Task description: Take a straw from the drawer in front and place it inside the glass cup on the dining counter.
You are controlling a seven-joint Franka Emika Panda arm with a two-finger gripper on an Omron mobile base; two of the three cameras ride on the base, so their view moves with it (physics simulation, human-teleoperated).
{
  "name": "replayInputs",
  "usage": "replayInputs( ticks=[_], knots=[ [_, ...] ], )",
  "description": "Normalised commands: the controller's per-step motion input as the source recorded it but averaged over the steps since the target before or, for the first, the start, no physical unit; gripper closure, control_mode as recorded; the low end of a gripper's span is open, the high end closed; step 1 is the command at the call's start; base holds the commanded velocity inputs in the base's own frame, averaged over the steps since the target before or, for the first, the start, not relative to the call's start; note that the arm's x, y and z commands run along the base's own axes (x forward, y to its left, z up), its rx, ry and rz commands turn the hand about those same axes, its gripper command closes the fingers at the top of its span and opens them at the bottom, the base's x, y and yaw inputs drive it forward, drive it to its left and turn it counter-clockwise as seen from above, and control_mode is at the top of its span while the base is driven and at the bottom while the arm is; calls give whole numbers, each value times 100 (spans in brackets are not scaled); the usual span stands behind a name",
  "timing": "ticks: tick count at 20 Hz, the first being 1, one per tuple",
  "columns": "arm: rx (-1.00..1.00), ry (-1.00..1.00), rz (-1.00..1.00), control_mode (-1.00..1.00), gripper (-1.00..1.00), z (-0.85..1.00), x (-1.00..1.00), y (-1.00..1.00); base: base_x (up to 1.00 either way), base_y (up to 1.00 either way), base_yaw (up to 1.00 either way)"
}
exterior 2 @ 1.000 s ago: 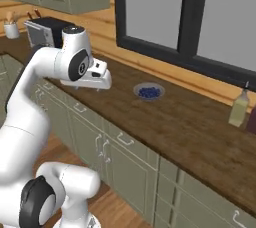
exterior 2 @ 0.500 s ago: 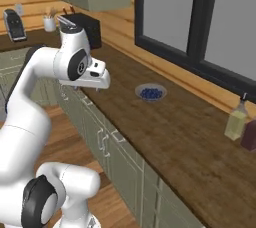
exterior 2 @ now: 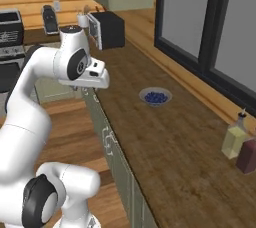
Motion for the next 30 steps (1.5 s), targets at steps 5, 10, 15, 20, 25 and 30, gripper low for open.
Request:
replayInputs(
  ticks=[5,10,15,20,25,30],
  knots=[
    [0,0,0,100,-100,0,0,0,-11,-69,29],
    [-3,0,10,-100,-100,-1,0,-8,0,-10,5],
    [-28,0,0,-100,-100,-15,5,82,0,0,0],
    [-40,0,-3,-100,-100,-42,18,98,0,0,0],
    [-47,0,-4,-100,-100,-65,17,82,0,0,0],
    [-47,0,-5,-100,-100,-72,5,56,0,0,0]
  ],
)
